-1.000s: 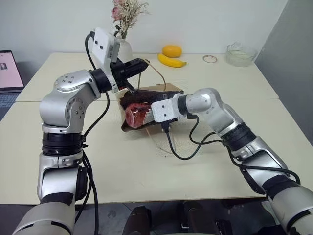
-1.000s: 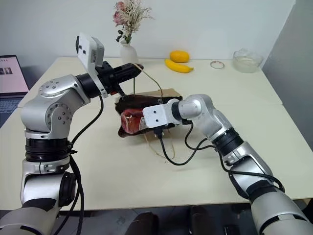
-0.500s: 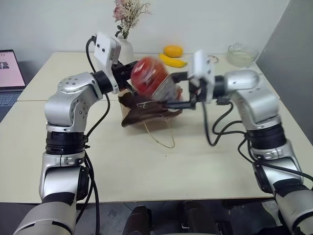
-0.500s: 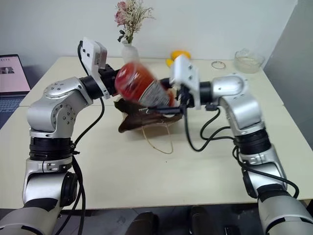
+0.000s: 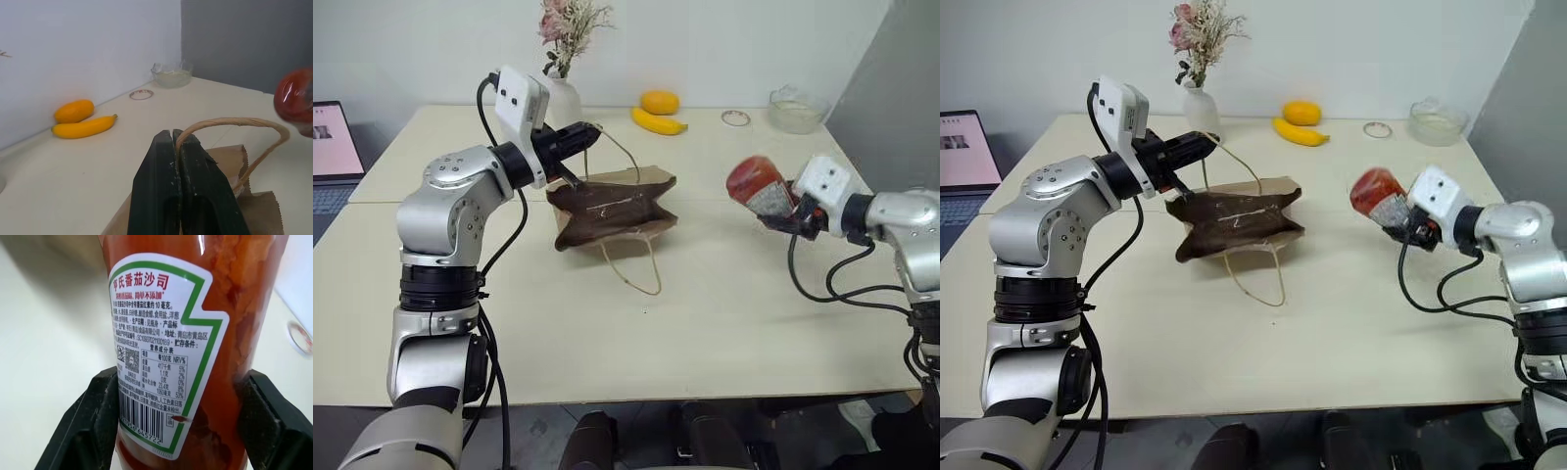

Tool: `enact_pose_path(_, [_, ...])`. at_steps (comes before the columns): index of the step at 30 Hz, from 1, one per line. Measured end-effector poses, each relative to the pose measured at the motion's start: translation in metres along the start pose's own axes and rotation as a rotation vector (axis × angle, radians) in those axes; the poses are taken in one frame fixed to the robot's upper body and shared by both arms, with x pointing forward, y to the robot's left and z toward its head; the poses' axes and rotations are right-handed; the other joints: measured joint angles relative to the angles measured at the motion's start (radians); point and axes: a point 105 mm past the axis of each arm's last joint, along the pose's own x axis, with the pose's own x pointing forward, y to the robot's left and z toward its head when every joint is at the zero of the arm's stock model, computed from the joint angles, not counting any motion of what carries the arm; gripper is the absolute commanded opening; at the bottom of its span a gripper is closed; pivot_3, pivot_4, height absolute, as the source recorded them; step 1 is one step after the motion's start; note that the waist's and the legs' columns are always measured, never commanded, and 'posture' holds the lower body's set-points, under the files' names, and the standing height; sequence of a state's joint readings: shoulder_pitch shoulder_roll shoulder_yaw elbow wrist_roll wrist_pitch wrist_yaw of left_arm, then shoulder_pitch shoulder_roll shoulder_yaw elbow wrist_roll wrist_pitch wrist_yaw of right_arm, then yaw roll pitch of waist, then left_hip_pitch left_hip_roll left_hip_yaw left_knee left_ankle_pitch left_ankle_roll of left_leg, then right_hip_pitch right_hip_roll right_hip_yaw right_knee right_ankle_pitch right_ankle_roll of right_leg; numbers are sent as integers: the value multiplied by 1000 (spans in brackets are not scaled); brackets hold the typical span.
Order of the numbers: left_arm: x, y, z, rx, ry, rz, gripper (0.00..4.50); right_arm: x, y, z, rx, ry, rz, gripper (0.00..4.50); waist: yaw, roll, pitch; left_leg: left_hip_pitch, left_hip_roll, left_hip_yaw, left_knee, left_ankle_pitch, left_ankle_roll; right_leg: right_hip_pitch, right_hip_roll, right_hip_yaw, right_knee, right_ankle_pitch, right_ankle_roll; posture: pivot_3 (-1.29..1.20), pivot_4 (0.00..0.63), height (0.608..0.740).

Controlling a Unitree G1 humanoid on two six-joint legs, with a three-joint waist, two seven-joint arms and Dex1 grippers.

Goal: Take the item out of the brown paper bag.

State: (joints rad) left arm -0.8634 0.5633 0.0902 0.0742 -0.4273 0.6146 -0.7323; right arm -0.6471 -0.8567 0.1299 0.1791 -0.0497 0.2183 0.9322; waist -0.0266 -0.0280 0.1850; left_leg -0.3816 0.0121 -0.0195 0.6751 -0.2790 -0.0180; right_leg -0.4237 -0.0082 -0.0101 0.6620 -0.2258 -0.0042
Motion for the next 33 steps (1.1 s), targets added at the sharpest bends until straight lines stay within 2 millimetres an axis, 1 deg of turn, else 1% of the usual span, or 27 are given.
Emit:
enact_pose_path(1, [0, -1, 0, 2, -2, -3, 0, 7, 3, -15, -64, 67, 12, 2874, -2, 0, 0, 0, 0, 1, 0, 0, 0, 0, 0, 0, 0, 0, 0, 0, 150, 740])
enact_pose_path(3, [0, -3, -3, 0, -2, -6, 0, 15, 15, -41, -126, 166, 58, 2874, -2, 0, 0, 0, 0, 1, 0, 0, 0, 0, 1, 0, 0, 0, 0, 0, 150, 740])
enact_pose_path(4, [-1, -4, -4, -1, 0, -5, 0, 18, 20, -50, -140, 193, 84, 2874, -2, 1, 1, -1, 0, 2, 0, 0, 0, -1, 2, 1, 0, 0, 0, 0, 150, 740])
enact_pose_path(5, [-2, -4, -6, -5, 3, -2, 0, 21, 22, -51, -162, 189, 86, 2874, -4, 1, 1, -1, 1, 3, 0, 0, 0, -1, 1, 2, 0, 0, 0, 0, 150, 740])
enact_pose_path(8, [0, -7, -6, -6, -3, -13, 0, 30, 16, -44, -229, 176, 73, 2874, -7, 1, 2, 0, 1, 1, 0, 0, 0, -1, 1, 3, 0, 0, 0, 0, 150, 740])
enact_pose_path(10, [0, -8, -5, -1, -6, -16, 0, 36, 19, -40, -255, 159, 84, 2874, -4, 1, 2, 0, 1, 1, 0, 0, 0, -1, 1, 2, 0, 0, 0, 0, 150, 740])
enact_pose_path(11, [0, -8, -5, -1, -6, -15, 0, 38, 21, -39, -264, 153, 91, 3434, -3, 1, 2, -1, 1, 1, 0, 0, 0, -1, 1, 2, 0, 0, 0, 0, 150, 740])
enact_pose_path(12, [0, -8, -5, -1, -6, -15, 0, 38, 21, -38, -271, 152, 92, 3622, -2, 1, 2, -1, 1, 1, 0, 0, 0, -1, 1, 2, 0, 0, 0, 0, 150, 740])
enact_pose_path(14, [0, -8, -5, -1, -6, -13, 0, 36, 19, -36, -274, 146, 105, 4331, -2, 1, 2, -1, 0, -1, 0, 0, 0, -1, 1, 2, 0, 0, 0, 0, 150, 740])
enact_pose_path(15, [0, -8, -4, -1, -7, -11, 0, 33, 17, -34, -274, 142, 113, 4472, -2, 2, 2, -1, 0, -1, 0, 0, 0, -1, 1, 2, 0, 0, 0, 0, 150, 740])
enact_pose_path(16, [0, -7, -4, -1, -7, -9, 0, 25, 12, -33, -269, 139, 112, 4472, -2, 2, 3, -1, -1, -1, 0, 0, 0, 0, 1, 2, -1, 0, 0, 0, 150, 740])
enact_pose_path(17, [0, -7, -5, -2, -6, -6, 0, 18, 7, -28, -260, 128, 113, 4472, -1, 2, 3, -1, -1, -1, 0, 0, 0, 0, 1, 2, -1, 0, 0, 0, 150, 740])
enact_pose_path(19, [1, -5, -4, -6, -7, 0, 0, -5, -2, -10, -195, 56, 110, 4472, 1, 2, 3, -1, 0, -3, 0, 0, 0, 0, 1, 1, -1, 0, 1, 0, 150, 740])
enact_pose_path(20, [1, -4, -4, -8, -7, 4, 0, -14, -1, 4, -131, -15, 113, 4472, 3, 2, 3, -1, 0, -4, 0, 0, 0, 2, 0, 0, -2, 0, 1, 0, 150, 740])
enact_pose_path(22, [2, -2, -3, -15, -10, 10, 0, -21, 10, 34, -18, -169, 144, 4472, 2, 2, 3, 0, 2, -5, 0, 0, 0, 2, 0, -1, -2, 0, 1, 0, 150, 740])
enact_pose_path(23, [3, 1, -2, -15, -11, 12, 0, -21, 23, 51, 58, -267, 163, 4472, 1, 2, 3, 0, 2, -6, 0, 0, 0, 2, 0, -1, -1, 0, 1, 0, 150, 740])
enact_pose_path(24, [6, 4, -1, -12, -11, 17, 0, -19, 40, 68, 120, -352, 190, 4472, 1, 2, 3, 1, 2, -6, 0, 0, 0, 2, 0, -2, 0, 0, 1, 0, 150, 740])
enact_pose_path(25, [8, 8, 1, -7, -17, 22, 0, -15, 59, 80, 179, -414, 230, 4472, 1, 2, 3, 1, 2, -6, 0, 0, 0, 2, 0, -2, 1, 0, 1, 0, 150, 740])
enact_pose_path(26, [10, 12, 4, -1, -23, 26, 0, -12, 77, 90, 237, -460, 264, 4472, 2, 2, 3, 1, 2, -6, 0, 0, -1, 2, 0, -2, 2, 0, 1, 0, 150, 740])
enact_pose_path(28, [10, 23, 4, 18, -19, 42, 0, -7, 99, 101, 322, -494, 282, 4472, 2, 2, 3, 1, 1, -5, 1, 0, -1, 2, 0, -1, 2, 0, 1, 0, 150, 740])
enact_pose_path(30, [9, 33, -3, 34, 9, 47, 0, -3, 98, 107, 377, -507, 229, 4472, 1, 2, 3, 1, -1, -4, 1, 0, -1, 2, 1, -1, 2, 1, 2, 0, 150, 740])
enact_pose_path(33, [7, 46, -17, 113, 74, 67, 612, 2, 96, 117, 441, -541, 172, 4500, 2, 2, 3, 0, -2, -4, 1, 0, -1, 1, 1, -1, 0, 1, 3, 0, 150, 740])
